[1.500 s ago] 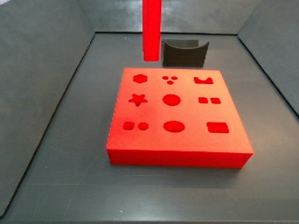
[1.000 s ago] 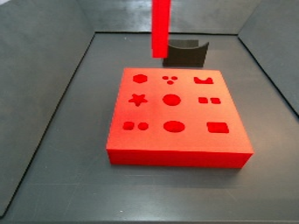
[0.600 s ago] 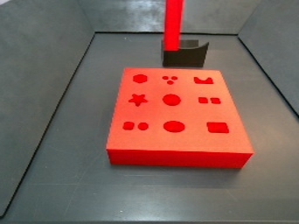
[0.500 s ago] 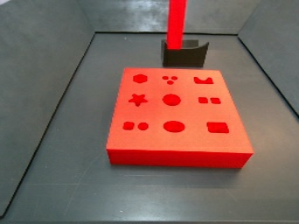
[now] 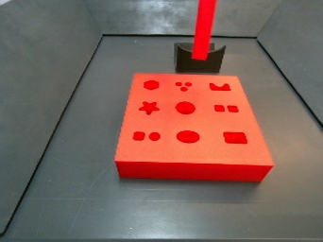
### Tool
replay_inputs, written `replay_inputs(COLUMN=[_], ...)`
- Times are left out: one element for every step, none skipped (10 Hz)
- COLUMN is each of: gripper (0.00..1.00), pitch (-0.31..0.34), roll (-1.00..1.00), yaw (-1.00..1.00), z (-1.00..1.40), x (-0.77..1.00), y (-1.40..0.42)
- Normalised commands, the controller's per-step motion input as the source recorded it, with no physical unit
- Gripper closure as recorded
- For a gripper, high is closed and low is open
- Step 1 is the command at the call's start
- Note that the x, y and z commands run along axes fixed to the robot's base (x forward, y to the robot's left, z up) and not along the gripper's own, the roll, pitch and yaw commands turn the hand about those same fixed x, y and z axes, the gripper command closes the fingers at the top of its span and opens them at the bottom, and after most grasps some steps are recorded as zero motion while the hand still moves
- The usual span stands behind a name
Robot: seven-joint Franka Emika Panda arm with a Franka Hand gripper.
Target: Insert the arch object.
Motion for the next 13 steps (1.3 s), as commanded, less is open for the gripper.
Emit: replay_inputs(gripper=[1.0,1.0,1.0,1.0,1.0,1.0,1.0,1.0,1.0,1.0,1.0,1.0,1.0], pitch=[0.0,0.0,0.0,0.0,-0.006,-0.049,-0.081,-0.107,-0.13,-0.127,-0.199,-0.241,-0.247], roll=[0.0,0.05,0.11,0.18,0.29,0.41,0.33,0.19,0.01,-0.06,-0.3,-0.31,-0.24], yaw=[-0.82,-0.63,-0.58,-0.53,-0.51,-0.47,-0.39,-0.33,-0.29,-0.19,-0.38,-0.62,-0.71], z=[-0.09,-0.08,-0.22,-0.35,-0.32,-0.3,-0.21,-0.13,-0.05,-0.02,0.0,0.0,0.0], x=[0.29,0.49,0.58,0.64,0.63,0.61,0.5,0.47,0.37,0.2,0.09,0.09,0.07], y=[0.04,0.05,0.08,0.09,0.03,0.0,0.0,0.0,0.0,0.03,0.13,0.04,0.0])
